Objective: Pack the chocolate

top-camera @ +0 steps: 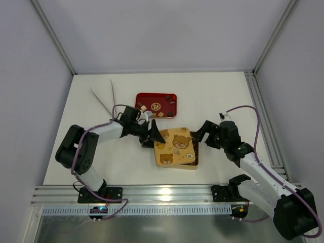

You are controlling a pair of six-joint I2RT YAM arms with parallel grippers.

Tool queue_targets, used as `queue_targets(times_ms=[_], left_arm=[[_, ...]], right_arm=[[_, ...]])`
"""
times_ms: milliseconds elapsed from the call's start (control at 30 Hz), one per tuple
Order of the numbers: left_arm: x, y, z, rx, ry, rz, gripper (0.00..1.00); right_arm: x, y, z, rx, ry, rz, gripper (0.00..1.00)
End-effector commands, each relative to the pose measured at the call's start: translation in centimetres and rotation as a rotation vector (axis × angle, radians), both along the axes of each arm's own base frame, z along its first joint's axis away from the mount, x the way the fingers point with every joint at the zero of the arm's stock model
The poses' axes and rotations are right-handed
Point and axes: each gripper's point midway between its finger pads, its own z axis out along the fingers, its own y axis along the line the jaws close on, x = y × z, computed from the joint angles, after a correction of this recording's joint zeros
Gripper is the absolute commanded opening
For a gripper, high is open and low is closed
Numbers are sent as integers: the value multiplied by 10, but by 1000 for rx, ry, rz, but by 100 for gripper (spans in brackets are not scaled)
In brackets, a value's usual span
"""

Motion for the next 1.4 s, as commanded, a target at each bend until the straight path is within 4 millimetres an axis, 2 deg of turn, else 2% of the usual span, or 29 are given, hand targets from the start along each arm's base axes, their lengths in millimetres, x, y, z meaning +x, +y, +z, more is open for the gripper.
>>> queue_targets(times_ms=[0,300,733,1100,1367], left_arm=[[7,3,13,10,-50,-7,70],[5,12,2,91,-26,-19,69],[15,13,-4,156,1,-16,65],[23,5,-5,215,4,-4,59],[23,7,-9,295,2,-5,52]], right_arm=[[7,2,6,9,-48,-8,93],[5,9,5,10,-48,18,92],[2,27,-3,-7,-24,82,79],[2,27,-10,-27,-8,81,74],[3,27,-9,-32,-10,83,65]])
